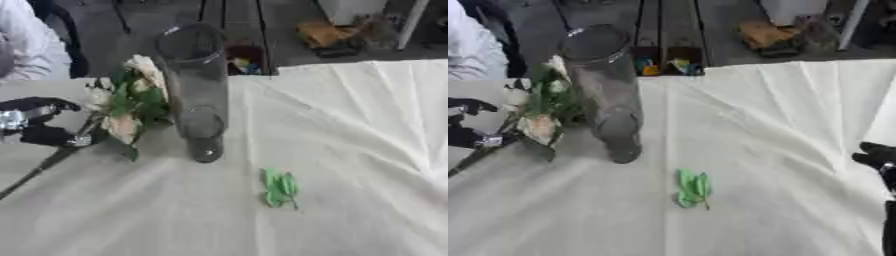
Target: Arrange flowers into the vase.
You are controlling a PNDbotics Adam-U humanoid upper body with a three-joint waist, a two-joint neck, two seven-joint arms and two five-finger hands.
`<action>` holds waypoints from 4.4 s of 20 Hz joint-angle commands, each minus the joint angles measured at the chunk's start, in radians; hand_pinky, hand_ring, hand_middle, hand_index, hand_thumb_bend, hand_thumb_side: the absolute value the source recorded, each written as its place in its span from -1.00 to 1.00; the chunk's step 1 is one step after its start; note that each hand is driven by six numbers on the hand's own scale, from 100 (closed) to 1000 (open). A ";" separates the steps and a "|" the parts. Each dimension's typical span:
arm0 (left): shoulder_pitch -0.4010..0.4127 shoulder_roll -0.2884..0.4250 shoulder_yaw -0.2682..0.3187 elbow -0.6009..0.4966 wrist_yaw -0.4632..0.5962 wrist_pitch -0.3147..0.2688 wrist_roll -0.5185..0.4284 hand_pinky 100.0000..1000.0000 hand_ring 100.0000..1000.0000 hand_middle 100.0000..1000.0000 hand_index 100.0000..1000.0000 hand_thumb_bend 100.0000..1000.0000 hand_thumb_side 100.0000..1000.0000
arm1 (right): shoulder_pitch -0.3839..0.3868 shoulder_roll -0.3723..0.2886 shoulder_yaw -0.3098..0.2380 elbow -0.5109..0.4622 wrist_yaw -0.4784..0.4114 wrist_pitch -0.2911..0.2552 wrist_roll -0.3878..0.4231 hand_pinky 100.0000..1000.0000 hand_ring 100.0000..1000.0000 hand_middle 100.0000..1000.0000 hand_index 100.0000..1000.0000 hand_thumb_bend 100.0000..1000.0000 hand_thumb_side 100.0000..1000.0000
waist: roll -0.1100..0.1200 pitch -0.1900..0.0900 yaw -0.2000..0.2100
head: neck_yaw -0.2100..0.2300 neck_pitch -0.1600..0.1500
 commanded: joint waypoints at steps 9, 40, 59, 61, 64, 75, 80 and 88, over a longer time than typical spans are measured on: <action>-0.053 -0.026 0.014 0.139 -0.084 -0.018 0.064 0.79 1.00 1.00 1.00 -0.08 0.44 | -0.011 0.000 0.008 -0.018 0.002 0.013 0.010 0.30 0.40 0.08 0.25 -1.00 1.00 | 0.007 -0.008 -0.015 | 0.016 -0.026; -0.054 0.012 0.046 0.120 -0.002 -0.015 -0.065 0.80 1.00 1.00 1.00 -0.55 0.24 | -0.010 0.008 0.023 -0.018 -0.002 0.044 0.043 0.33 0.41 0.07 0.22 -1.00 1.00 | 0.012 -0.001 -0.009 | 0.010 -0.025; -0.063 -0.024 0.034 0.183 -0.108 -0.032 -0.044 0.78 1.00 1.00 1.00 -0.61 0.17 | -0.013 0.018 0.029 -0.018 -0.007 0.053 0.056 0.34 0.42 0.07 0.21 -1.00 1.00 | 0.007 0.007 -0.014 | 0.008 -0.036; -0.065 -0.030 0.031 0.197 -0.123 -0.028 -0.034 0.78 1.00 1.00 1.00 -0.60 0.16 | -0.013 0.019 0.030 -0.018 -0.007 0.053 0.059 0.34 0.42 0.07 0.21 -1.00 1.00 | 0.006 0.008 -0.014 | 0.008 -0.037; -0.068 -0.041 0.029 0.218 -0.151 -0.023 -0.021 0.77 1.00 1.00 1.00 -0.58 0.16 | -0.013 0.021 0.031 -0.018 -0.007 0.053 0.061 0.34 0.42 0.07 0.21 -1.00 1.00 | 0.006 0.010 -0.016 | 0.009 -0.039; -0.078 -0.070 0.028 0.266 -0.166 -0.020 0.012 0.51 0.85 0.90 1.00 -0.58 0.26 | -0.016 0.028 0.033 -0.018 -0.001 0.060 0.070 0.35 0.43 0.06 0.19 -1.00 1.00 | 0.007 0.017 -0.022 | 0.011 -0.044; -0.083 -0.077 0.026 0.274 -0.170 -0.013 0.037 0.15 0.47 0.58 0.86 -0.64 0.23 | -0.015 0.030 0.033 -0.018 0.001 0.062 0.070 0.35 0.43 0.06 0.19 -1.00 1.00 | 0.007 0.018 -0.025 | 0.013 -0.044; -0.089 -0.072 0.024 0.273 -0.160 -0.024 0.011 -0.01 0.26 0.44 0.76 -0.64 0.18 | -0.015 0.031 0.037 -0.018 0.006 0.069 0.069 0.36 0.43 0.06 0.18 -1.00 1.00 | 0.009 0.020 -0.025 | 0.013 -0.040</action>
